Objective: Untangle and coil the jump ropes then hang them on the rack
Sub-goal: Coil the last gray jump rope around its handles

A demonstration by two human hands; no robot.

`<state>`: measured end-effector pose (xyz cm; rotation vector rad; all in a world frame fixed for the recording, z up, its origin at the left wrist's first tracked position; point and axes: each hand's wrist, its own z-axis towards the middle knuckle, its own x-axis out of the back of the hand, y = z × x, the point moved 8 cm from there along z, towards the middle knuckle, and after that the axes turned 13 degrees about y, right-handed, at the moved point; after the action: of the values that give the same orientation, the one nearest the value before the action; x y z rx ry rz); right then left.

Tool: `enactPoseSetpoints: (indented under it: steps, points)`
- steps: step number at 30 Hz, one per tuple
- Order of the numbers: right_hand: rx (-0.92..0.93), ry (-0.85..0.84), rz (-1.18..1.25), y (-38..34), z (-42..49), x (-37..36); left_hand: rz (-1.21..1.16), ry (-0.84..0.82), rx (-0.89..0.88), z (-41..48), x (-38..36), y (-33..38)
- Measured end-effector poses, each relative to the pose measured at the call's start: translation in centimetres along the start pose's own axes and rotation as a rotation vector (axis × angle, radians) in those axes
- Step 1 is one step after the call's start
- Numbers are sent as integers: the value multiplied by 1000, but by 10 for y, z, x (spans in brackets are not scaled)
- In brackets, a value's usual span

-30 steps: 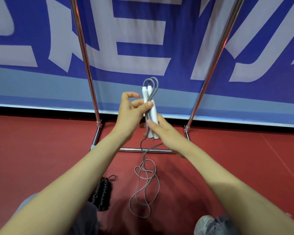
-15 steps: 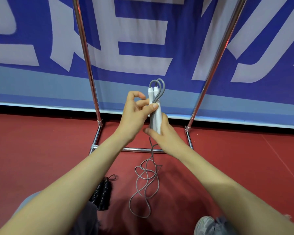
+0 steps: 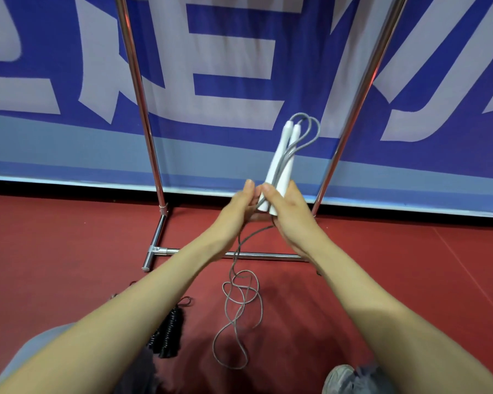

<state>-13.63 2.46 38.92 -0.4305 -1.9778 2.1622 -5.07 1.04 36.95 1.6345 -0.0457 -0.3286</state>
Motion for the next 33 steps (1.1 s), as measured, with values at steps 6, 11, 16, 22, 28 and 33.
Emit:
enactPoseSetpoints:
  steps: [6,11,16,22,28,33]
  points:
    - [29,-5,26,-11,2,9,74,-155,-24,-6,-13,-2]
    - [146,72,-364,-16,17,37,284,-2,-98,7,25,10]
    - [178,-92,-510,-23,3,32,438,-35,-48,14,46,3]
    - [83,-392,-424,-25,-24,15,150,-157,140,13,46,-15]
    - [24,-823,-698,5,-72,-4,229,-382,142,5,46,-3]
    - [181,-915,-1076,21,-85,1,386,-469,266,-3,53,-12]
